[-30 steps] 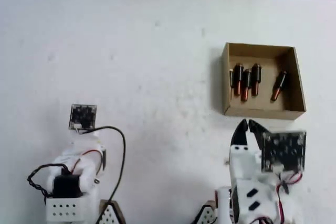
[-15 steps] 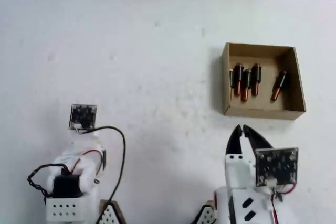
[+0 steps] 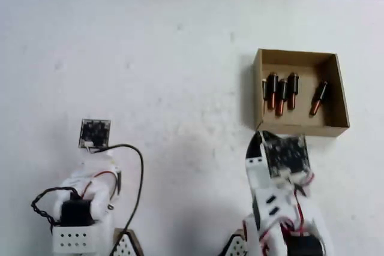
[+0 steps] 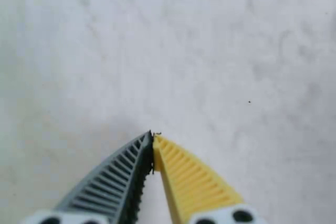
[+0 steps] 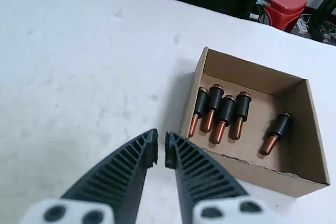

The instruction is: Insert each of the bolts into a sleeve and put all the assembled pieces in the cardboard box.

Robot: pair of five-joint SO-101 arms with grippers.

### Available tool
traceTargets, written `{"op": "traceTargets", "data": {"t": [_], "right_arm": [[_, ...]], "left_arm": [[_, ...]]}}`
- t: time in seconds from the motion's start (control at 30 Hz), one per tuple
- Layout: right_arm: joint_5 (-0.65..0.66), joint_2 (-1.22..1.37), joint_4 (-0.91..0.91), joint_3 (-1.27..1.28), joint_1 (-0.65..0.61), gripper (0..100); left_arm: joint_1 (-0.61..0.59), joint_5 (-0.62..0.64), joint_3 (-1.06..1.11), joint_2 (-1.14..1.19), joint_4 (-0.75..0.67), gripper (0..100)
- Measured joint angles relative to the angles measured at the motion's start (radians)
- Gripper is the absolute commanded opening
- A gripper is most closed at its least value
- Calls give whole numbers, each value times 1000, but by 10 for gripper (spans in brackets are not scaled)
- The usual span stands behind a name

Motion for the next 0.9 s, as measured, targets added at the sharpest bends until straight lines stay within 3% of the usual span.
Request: {"op": "traceTargets", "data": {"t": [0.43, 0.9], "right_arm": [[2, 9, -207, 431, 2, 18], [-124, 5, -167, 563, 2, 17]], "left_arm": [[0, 0, 0, 0, 0, 24], [0, 0, 0, 0, 0, 24]]}}
